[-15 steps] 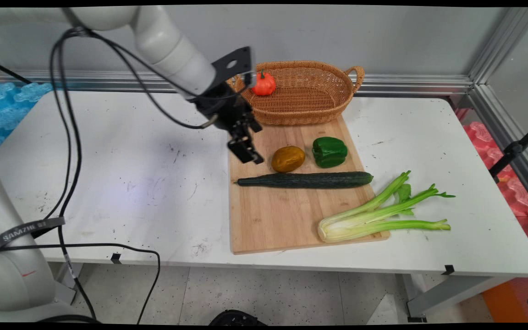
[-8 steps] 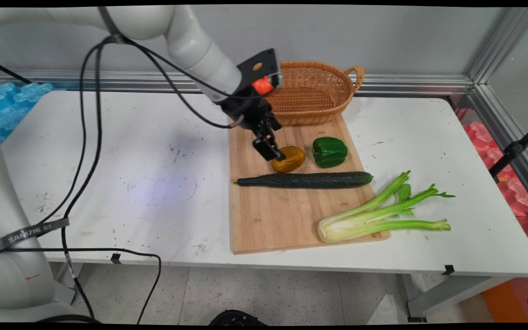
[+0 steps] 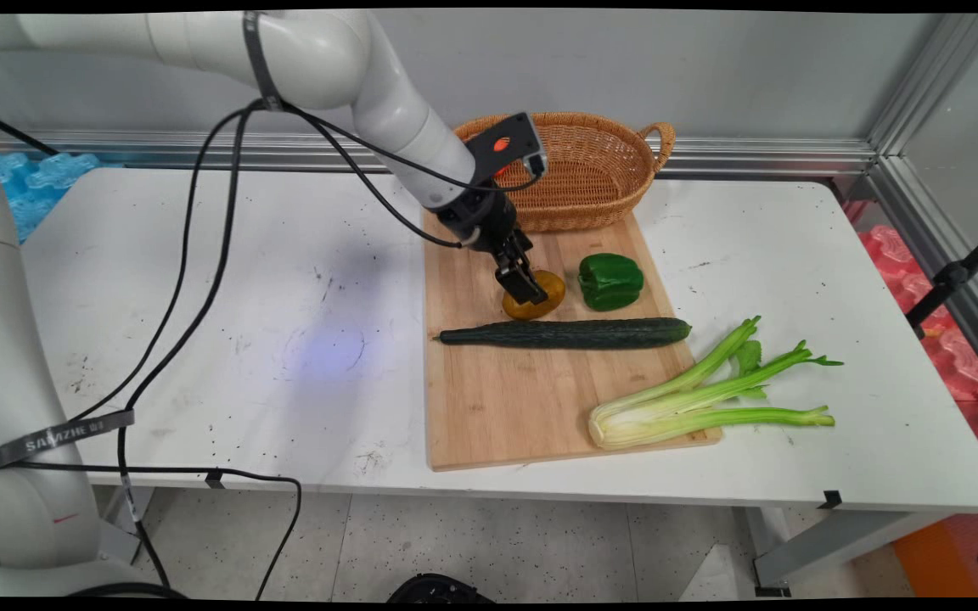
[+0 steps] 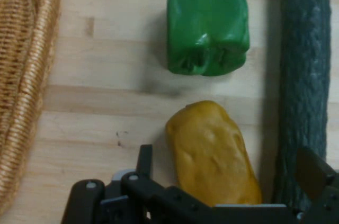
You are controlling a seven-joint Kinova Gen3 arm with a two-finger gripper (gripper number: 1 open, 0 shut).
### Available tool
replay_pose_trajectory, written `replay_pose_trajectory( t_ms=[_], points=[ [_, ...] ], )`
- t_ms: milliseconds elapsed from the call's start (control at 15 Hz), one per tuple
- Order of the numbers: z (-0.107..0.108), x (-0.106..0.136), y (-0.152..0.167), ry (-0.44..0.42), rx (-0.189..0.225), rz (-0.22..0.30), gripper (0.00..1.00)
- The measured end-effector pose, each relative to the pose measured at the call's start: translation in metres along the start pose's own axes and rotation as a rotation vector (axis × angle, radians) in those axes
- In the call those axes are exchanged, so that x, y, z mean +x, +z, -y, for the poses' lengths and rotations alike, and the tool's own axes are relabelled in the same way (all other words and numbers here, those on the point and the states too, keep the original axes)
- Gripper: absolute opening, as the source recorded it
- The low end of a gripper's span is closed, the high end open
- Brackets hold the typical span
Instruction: Pick up the potato from the cutting board, then place the picked object in the vegetable basket
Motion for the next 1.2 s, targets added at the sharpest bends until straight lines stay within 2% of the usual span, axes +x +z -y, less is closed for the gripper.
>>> replay_pose_trajectory(
  t_ms=[667,733,1200],
  points=[
    [0.008,-0.008,0.038,-0.079,0.004,0.015,1.00],
    [0.008,-0.009,0.040,-0.083,0.003,0.016,0.00],
    [0.005,-0.008,0.043,-0.103,-0.018,0.022,0.00]
  ],
)
